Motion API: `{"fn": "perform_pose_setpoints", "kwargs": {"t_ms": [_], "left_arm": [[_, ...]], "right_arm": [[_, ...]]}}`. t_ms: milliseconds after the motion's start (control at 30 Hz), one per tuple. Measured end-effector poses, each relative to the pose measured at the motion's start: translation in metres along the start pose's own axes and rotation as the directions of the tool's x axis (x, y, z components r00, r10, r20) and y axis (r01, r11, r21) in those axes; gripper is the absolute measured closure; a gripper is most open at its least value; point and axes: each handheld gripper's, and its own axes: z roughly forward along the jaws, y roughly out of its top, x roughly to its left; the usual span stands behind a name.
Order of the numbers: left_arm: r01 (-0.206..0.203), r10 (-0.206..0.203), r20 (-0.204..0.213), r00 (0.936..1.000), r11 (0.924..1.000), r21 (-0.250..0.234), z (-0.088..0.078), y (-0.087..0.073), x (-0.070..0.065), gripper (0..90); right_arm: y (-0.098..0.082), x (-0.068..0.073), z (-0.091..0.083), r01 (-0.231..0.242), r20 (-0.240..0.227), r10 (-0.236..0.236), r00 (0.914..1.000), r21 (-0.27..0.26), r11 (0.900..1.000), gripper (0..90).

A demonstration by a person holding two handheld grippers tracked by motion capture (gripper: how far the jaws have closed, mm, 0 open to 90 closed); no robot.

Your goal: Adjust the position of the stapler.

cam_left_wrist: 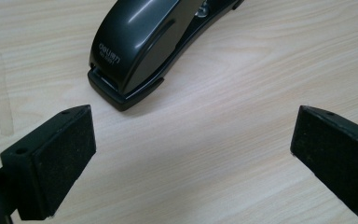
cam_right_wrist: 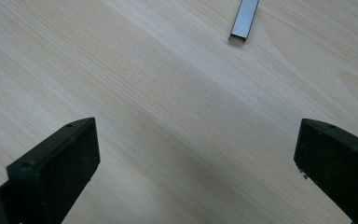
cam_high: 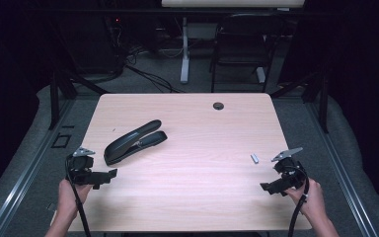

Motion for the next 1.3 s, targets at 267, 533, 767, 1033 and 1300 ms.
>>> {"fn": "perform_pose_setpoints", "kwargs": {"t_ms": [267, 533, 767, 1033, 1300], "left_arm": [[-0.028, 0.028, 0.007, 0.9996, 0.9996, -0.005, 0.003, 0.003, 0.002, 0.0], [-0.007, 0.006, -0.003, 1.0, 0.9997, -0.022, 0.012, 0.007, 0.019, 0.0], [0.002, -0.001, 0.013, 0.9999, 0.9986, -0.052, 0.013, 0.016, 0.025, 0.0], [-0.064, 0.065, 0.006, 0.9979, 0.9959, -0.064, 0.015, 0.031, 0.016, 0.0], [-0.071, 0.073, 0.032, 0.9968, 0.9948, -0.074, 0.024, 0.046, 0.019, 0.0]], "right_arm": [[0.0, 0.0, 0.0, 0.004, 0.011, -0.004, 0.9999, 0.001, 1.0, 0.0], [0.0, -0.002, -0.001, 0.006, 0.016, -0.007, 0.9998, 0.015, 1.0, 0.0], [0.0, -0.001, 0.0, -0.007, 0.013, 0.006, 0.9999, 0.008, 1.0, 0.0], [0.001, -0.001, -0.001, 0.0, 0.013, 0.0, 0.9999, 0.007, 1.0, 0.0], [0.001, -0.002, 0.001, -0.009, -0.006, 0.009, 0.9999, 0.008, 1.0, 0.0]]}}
